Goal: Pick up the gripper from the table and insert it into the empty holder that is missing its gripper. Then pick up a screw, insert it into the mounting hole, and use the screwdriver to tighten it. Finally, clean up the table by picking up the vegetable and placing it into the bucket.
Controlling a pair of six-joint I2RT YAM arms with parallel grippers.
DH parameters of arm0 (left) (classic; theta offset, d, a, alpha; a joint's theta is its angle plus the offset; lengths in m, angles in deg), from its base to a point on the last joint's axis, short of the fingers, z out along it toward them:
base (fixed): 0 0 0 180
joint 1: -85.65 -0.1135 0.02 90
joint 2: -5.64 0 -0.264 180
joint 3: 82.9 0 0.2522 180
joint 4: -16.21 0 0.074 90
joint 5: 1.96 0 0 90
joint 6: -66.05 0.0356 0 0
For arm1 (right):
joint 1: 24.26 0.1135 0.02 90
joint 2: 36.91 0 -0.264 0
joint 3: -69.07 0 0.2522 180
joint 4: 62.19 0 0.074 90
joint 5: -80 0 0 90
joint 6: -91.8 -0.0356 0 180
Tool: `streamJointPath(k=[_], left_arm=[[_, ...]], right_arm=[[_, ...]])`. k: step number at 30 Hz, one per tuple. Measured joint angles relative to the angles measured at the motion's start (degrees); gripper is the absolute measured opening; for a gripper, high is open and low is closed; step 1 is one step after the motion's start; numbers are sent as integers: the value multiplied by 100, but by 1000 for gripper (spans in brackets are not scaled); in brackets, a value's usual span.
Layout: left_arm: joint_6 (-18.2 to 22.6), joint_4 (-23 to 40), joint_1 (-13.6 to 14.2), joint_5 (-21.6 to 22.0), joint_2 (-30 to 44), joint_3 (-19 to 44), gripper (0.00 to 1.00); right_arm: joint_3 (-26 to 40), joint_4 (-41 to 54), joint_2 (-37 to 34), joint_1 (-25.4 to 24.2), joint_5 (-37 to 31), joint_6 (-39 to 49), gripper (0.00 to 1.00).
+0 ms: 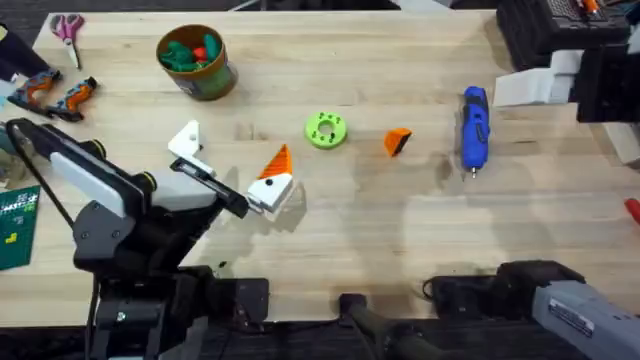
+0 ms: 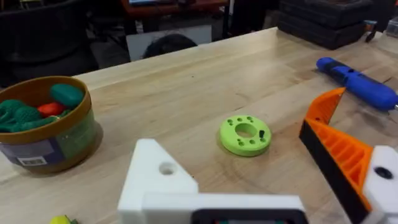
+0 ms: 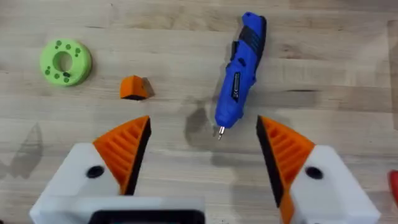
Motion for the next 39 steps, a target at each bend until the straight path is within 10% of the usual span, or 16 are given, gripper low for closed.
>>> streamJointPath(k=[39], left_arm=[[-301, -20, -2, -407, 0, -8, 985]], right_arm=[[0, -48, 0, 0, -2, 0, 993]])
